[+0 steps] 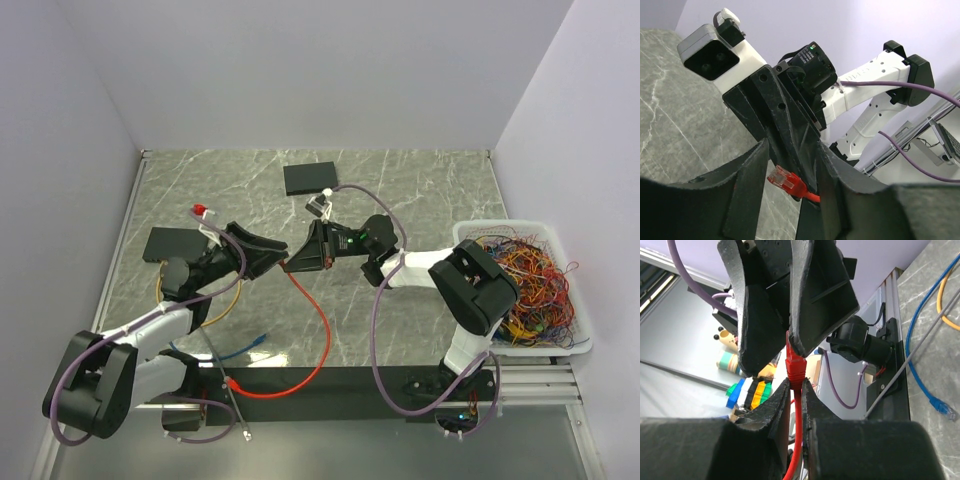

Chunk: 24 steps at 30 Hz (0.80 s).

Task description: Insert the plug into the switch port

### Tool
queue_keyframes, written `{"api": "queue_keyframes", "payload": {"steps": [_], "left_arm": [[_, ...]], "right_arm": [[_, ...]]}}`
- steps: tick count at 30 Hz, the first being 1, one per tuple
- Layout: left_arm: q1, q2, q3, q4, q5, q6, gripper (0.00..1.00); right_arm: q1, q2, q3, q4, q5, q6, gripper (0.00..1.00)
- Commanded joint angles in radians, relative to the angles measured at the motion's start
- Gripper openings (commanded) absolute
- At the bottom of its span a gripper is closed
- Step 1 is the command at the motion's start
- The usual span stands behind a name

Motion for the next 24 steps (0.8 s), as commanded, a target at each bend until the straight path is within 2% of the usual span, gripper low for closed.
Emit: {"api": "queue_keyframes", "payload": {"steps": [1, 4, 7, 13, 17, 18, 20, 21, 23, 24], "left_arm": [[-0.004, -0.041, 0.009, 0.319, 0.01, 0.015, 0.48], [-0.004, -0.061, 0.011, 0.275, 0.007, 0.033, 0.42], [-0.004, -0.085, 0.011, 0.23, 0.002, 0.049, 0.24], [-0.004, -0.096, 0.014, 0.19, -0.01, 0.063, 0.0], [-0.004, -0.099, 0.012, 0.186, -0.018, 0.06, 0.01], [-0.004, -0.101, 0.016, 0.171, -0.019, 0.066, 0.01], [-0.004, -0.116, 0.04, 0.039, -0.048, 0.085, 0.0], [-0.004, -0.123, 0.051, -0.031, -0.065, 0.122, 0.0], [-0.006, -0.154, 0.083, -0.209, -0.137, 0.162, 0.01], [-0.006, -0.163, 0.092, -0.256, -0.162, 0.194, 0.0]], "right_arm": [[0.003, 0.0, 0.038, 0.46, 0.031, -0.003, 0.0], [0.0, 0.006, 0.035, 0.46, 0.043, -0.007, 0.0], [-0.003, 0.008, 0.031, 0.46, 0.059, -0.012, 0.0], [-0.006, 0.016, 0.032, 0.46, 0.077, -0.007, 0.0], [-0.006, 0.022, 0.041, 0.46, 0.075, 0.005, 0.01], [-0.008, 0.02, 0.043, 0.46, 0.074, 0.004, 0.18], [-0.018, 0.013, 0.046, 0.399, 0.052, -0.028, 0.38], [-0.025, -0.013, 0.038, 0.364, 0.049, -0.053, 0.57], [-0.054, -0.058, 0.018, 0.195, 0.057, -0.17, 0.66], [-0.061, -0.117, 0.006, 0.111, 0.063, -0.23, 0.66]]}}
